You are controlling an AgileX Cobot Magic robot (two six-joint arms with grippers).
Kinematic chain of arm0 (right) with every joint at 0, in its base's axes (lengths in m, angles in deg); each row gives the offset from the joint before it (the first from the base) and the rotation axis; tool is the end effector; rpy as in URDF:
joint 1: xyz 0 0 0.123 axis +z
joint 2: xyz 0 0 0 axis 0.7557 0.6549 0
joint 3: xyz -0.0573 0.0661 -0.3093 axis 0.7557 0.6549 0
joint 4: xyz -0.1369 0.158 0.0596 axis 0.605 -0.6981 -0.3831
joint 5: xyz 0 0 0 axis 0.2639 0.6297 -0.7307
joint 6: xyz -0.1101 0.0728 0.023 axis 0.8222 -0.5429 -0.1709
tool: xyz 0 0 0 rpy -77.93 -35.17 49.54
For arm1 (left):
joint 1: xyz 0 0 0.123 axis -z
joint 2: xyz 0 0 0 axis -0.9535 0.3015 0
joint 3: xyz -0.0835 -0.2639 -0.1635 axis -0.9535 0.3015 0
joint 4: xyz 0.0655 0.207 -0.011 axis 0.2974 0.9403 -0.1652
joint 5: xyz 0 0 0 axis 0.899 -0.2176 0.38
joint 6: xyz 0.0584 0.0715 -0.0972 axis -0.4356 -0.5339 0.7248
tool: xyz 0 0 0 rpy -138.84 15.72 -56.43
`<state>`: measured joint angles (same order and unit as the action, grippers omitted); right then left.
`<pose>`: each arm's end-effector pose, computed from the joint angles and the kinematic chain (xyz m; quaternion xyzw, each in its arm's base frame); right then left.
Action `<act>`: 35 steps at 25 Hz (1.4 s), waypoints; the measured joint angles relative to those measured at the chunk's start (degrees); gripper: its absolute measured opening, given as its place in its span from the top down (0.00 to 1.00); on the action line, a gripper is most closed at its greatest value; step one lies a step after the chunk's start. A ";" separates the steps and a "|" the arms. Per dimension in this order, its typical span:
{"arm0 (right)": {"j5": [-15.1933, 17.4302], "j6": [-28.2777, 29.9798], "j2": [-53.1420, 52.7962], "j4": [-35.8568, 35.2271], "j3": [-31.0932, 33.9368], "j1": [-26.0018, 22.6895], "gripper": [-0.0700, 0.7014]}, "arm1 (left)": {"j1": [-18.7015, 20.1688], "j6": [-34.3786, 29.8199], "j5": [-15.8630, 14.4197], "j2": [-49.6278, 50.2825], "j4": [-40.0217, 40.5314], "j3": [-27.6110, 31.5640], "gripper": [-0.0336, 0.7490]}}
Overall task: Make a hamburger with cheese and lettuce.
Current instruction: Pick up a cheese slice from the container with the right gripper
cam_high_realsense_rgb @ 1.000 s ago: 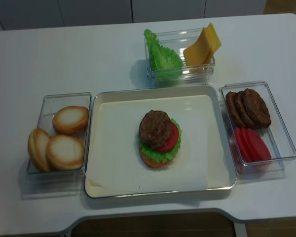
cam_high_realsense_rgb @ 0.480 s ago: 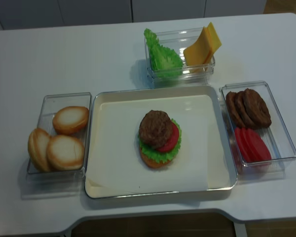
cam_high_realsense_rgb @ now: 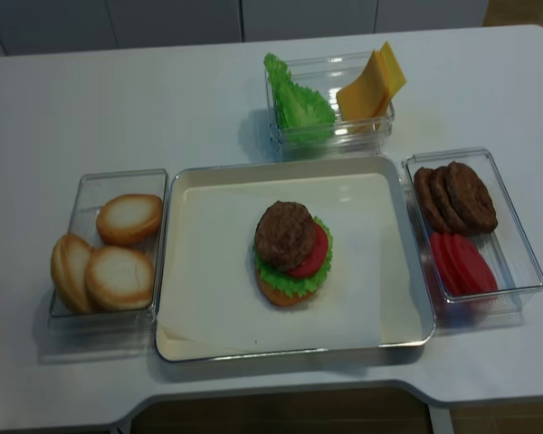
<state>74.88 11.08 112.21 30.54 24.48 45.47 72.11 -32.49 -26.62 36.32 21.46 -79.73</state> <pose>0.0498 0.0377 0.3523 0.0146 0.8691 0.1534 0.4699 -0.0435 -0.0029 0.2214 -0.0083 0.8829 -0.0127 0.4693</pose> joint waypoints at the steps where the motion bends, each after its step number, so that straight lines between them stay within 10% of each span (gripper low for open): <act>1: -0.33 0.00 3.43 -0.12 -2.02 0.00 0.50 | 0.00 0.00 0.00 0.00 0.00 0.00 0.28; 15: -3.70 1.32 48.61 -3.11 -34.92 0.00 0.50 | 0.00 0.00 0.00 0.00 0.00 0.00 0.28; 27: 2.32 5.85 85.60 -12.51 -65.58 0.00 0.50 | 0.00 0.00 0.00 0.00 0.00 0.00 0.28; 35: 2.07 11.17 95.36 -18.70 -71.82 0.00 0.49 | 0.00 0.00 0.00 0.00 0.00 0.00 0.28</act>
<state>76.94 22.25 207.58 11.84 -47.34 45.47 72.11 -32.49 -26.62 36.32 21.46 -79.73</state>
